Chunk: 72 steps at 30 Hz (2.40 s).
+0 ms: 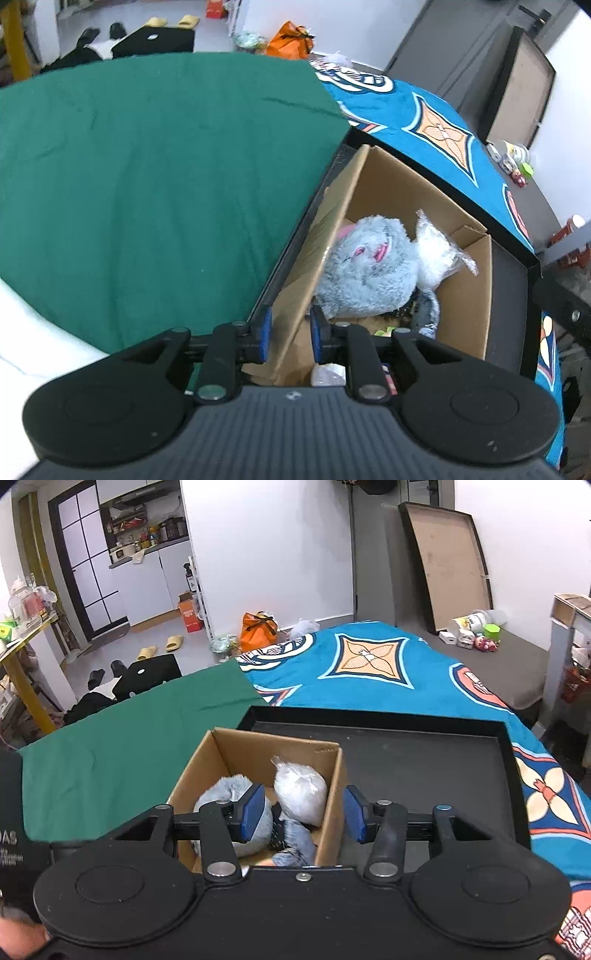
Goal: Organize soft objects
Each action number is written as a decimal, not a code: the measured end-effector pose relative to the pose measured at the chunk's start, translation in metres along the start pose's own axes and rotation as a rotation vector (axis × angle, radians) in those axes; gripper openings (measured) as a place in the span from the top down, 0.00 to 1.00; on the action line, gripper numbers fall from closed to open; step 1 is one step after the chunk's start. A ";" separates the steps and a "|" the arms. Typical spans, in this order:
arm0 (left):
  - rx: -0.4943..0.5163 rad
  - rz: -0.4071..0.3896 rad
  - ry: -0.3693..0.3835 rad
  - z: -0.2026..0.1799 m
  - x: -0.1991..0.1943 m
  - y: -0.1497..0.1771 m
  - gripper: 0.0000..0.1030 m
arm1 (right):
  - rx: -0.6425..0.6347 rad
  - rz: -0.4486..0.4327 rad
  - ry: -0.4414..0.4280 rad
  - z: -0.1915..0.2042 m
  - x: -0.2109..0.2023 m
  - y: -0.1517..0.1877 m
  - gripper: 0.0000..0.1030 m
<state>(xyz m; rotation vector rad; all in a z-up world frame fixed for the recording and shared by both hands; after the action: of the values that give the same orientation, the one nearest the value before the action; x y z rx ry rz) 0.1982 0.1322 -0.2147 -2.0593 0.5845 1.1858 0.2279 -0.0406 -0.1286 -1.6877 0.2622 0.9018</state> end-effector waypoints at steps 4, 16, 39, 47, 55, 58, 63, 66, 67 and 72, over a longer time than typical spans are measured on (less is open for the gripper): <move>0.029 -0.012 -0.008 -0.005 -0.006 0.001 0.80 | 0.024 0.002 -0.002 -0.003 -0.012 0.007 0.49; 0.139 -0.042 0.016 -0.037 -0.044 0.021 0.45 | 0.096 0.009 0.013 -0.021 -0.046 0.029 0.32; 0.252 -0.041 0.087 -0.059 -0.115 0.062 0.04 | 0.175 0.016 -0.001 -0.041 -0.106 0.060 0.00; 0.279 -0.098 0.149 -0.063 -0.153 0.073 0.00 | 0.169 -0.012 0.012 -0.042 -0.138 0.061 0.00; 0.287 -0.145 0.182 -0.065 -0.188 0.078 0.00 | 0.185 -0.032 0.054 -0.050 -0.168 0.063 0.00; 0.293 -0.150 0.193 -0.065 -0.199 0.082 0.00 | 0.177 -0.042 0.062 -0.051 -0.181 0.063 0.00; 0.309 -0.172 0.200 -0.064 -0.222 0.089 0.00 | 0.173 -0.065 0.058 -0.050 -0.203 0.060 0.00; 0.314 -0.189 0.206 -0.061 -0.237 0.095 0.00 | 0.172 -0.083 0.064 -0.049 -0.215 0.060 0.00; 0.321 -0.200 0.206 -0.060 -0.243 0.097 0.00 | 0.174 -0.091 0.062 -0.049 -0.220 0.060 0.00; 0.333 -0.240 0.221 -0.052 -0.267 0.107 0.00 | 0.155 -0.130 0.061 -0.046 -0.243 0.060 0.00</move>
<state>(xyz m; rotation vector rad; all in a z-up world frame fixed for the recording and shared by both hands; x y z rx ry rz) 0.0271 0.0340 0.0010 -1.9185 0.5750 0.6783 0.0463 -0.1691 -0.0049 -1.5712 0.2541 0.7160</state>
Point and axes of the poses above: each gripper's, at about its wrist camera, not at the fingertips, and x roughly the way its jaws point, z to its left, y to its underside, the point moved 9 cm from there along x, roughly the way its jaws point, and after that the axes turned 14 degrees about -x, right-handed, at the moved point
